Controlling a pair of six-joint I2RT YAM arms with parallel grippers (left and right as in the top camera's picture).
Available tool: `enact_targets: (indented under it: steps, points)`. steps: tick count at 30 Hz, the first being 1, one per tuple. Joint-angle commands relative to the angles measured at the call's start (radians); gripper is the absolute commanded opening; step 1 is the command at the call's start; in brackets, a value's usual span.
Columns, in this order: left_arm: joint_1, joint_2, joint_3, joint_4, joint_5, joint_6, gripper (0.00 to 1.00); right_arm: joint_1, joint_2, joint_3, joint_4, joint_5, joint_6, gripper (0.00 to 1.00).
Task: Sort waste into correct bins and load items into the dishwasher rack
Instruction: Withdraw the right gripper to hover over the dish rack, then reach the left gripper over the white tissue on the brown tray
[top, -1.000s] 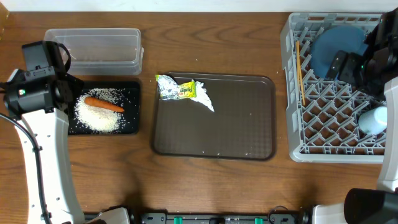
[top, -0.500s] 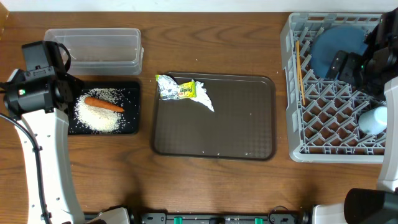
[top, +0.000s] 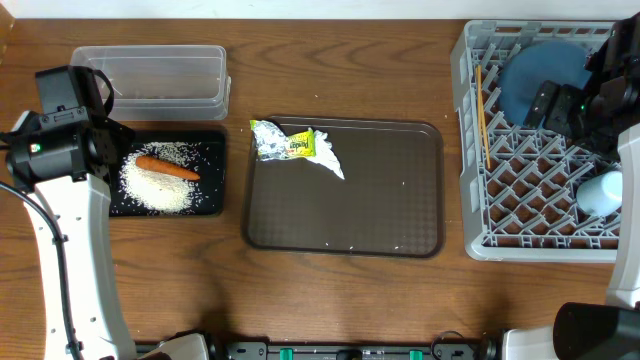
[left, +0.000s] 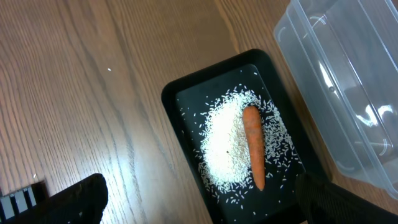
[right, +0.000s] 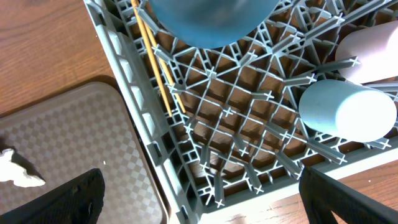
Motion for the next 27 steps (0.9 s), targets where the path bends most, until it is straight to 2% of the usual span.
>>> enact_targets:
  steps: [1, 3, 9, 11, 15, 20, 24, 27]
  points:
    - [0.001, 0.001, 0.008, -0.003, -0.027, 0.003, 0.99, -0.003, -0.001, -0.004, -0.002, 0.006, 0.016, 0.99]
    - [0.001, 0.001, 0.008, -0.002, -0.017, -0.003, 1.00, -0.003, -0.001, -0.004, -0.002, 0.006, 0.016, 0.99]
    - [0.000, 0.006, 0.006, -0.146, 0.425, -0.004, 0.98, -0.003, -0.001, -0.004, -0.002, 0.006, 0.016, 0.99]
    - [-0.015, 0.010, -0.008, -0.184, 0.533, -0.001, 0.98, -0.003, -0.001, -0.004, -0.002, 0.006, 0.016, 0.99]
    - [-0.095, 0.014, -0.056, -0.163, 0.699, 0.092, 0.98, -0.003, -0.001, -0.004, -0.002, 0.006, 0.016, 0.99]
    - [-0.293, 0.014, -0.090, -0.098, 0.702, 0.092, 0.98, -0.003, -0.001, -0.004, -0.002, 0.006, 0.016, 0.99]
    - [-0.507, 0.019, -0.090, 0.024, 0.632, 0.093, 0.98, -0.003, -0.001, -0.004, -0.002, 0.006, 0.016, 0.99]
    - [-0.613, 0.019, -0.090, 0.111, 0.616, 0.093, 0.98, -0.003, -0.001, -0.004, -0.002, 0.006, 0.016, 0.99]
